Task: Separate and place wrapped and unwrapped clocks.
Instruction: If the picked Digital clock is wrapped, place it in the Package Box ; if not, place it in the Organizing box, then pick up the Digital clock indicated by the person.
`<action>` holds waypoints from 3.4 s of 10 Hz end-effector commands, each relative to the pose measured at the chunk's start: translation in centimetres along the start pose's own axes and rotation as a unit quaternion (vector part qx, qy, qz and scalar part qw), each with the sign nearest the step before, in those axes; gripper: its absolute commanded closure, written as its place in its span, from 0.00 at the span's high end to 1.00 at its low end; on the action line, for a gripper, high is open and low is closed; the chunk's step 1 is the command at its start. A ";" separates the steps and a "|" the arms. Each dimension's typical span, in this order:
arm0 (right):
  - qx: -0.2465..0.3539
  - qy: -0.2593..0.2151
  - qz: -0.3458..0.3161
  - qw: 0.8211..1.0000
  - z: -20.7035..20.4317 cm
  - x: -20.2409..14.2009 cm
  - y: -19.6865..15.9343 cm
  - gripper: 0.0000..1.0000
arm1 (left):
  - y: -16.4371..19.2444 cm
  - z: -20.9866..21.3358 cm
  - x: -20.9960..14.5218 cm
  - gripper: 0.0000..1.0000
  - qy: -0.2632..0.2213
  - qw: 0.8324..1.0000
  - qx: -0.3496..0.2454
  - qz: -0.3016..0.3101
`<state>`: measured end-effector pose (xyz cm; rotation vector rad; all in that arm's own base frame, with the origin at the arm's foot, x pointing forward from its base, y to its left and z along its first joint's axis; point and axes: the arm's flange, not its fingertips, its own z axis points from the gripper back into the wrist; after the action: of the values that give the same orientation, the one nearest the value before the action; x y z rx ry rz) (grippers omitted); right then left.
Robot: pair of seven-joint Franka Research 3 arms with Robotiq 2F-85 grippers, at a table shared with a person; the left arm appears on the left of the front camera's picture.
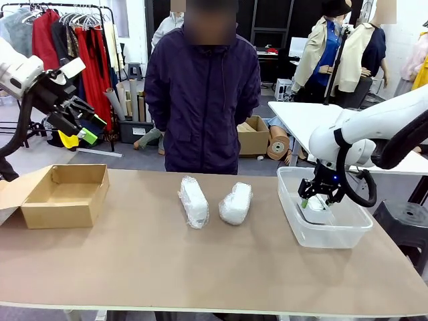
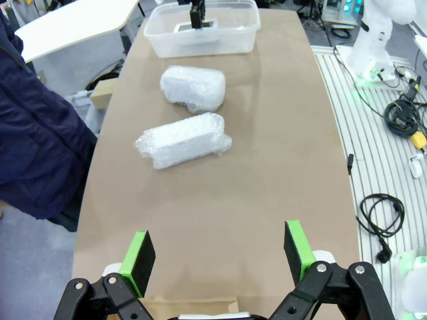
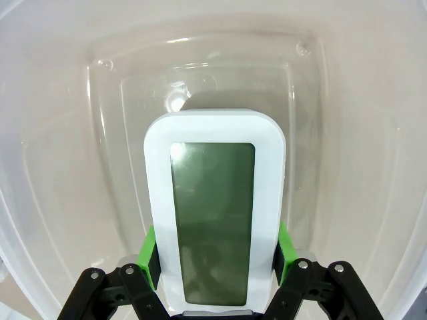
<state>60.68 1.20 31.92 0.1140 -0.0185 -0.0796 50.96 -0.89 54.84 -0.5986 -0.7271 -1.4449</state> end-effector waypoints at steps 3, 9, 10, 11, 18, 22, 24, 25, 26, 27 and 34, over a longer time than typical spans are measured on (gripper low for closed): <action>-0.021 -0.005 -0.005 1.000 0.9 0.0 0.8 0.77 | 0.0 0.1 0.1 1.00 -0.002 1.000 0.000 -0.001; -0.039 0.006 0.016 0.999 1.8 -0.4 1.2 1.00 | 0.0 0.1 0.1 1.00 -0.002 1.000 0.000 -0.001; -0.039 0.005 0.028 0.999 2.3 -0.8 1.4 1.00 | 0.0 0.1 0.1 1.00 -0.002 1.000 0.000 -0.001; -0.038 0.005 0.036 0.999 2.8 -1.0 1.5 1.00 | 0.0 0.1 0.1 1.00 -0.002 1.000 0.000 -0.001; -0.029 0.004 0.029 0.999 2.4 -0.7 1.4 1.00 | 0.0 0.1 0.1 1.00 -0.002 1.000 0.000 -0.001; -0.038 0.001 0.139 0.990 6.6 -1.6 2.5 1.00 | 0.0 0.1 0.1 1.00 -0.002 1.000 0.000 -0.001; -0.065 -0.010 0.190 0.980 10.5 -1.7 3.0 1.00 | 0.0 0.1 0.1 1.00 -0.002 1.000 0.000 -0.001; -0.044 -0.011 0.227 0.973 12.2 -2.1 3.1 1.00 | 0.0 0.1 0.1 1.00 -0.002 1.000 0.000 -0.001; -0.023 -0.008 0.252 0.967 14.2 -1.8 2.8 1.00 | 0.0 0.1 0.1 1.00 -0.002 1.000 0.000 -0.001; 0.024 0.021 0.309 0.951 15.4 -2.3 2.8 1.00 | 0.0 0.1 0.1 1.00 -0.002 1.000 0.000 -0.001; 0.169 -0.110 0.668 0.716 24.1 -4.6 3.5 1.00 | 0.0 0.1 0.1 1.00 -0.002 1.000 0.000 -0.001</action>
<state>56.13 3.62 55.64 0.3146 -0.3015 1.3608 50.96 -0.89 54.83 -0.5987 -0.7270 -1.4449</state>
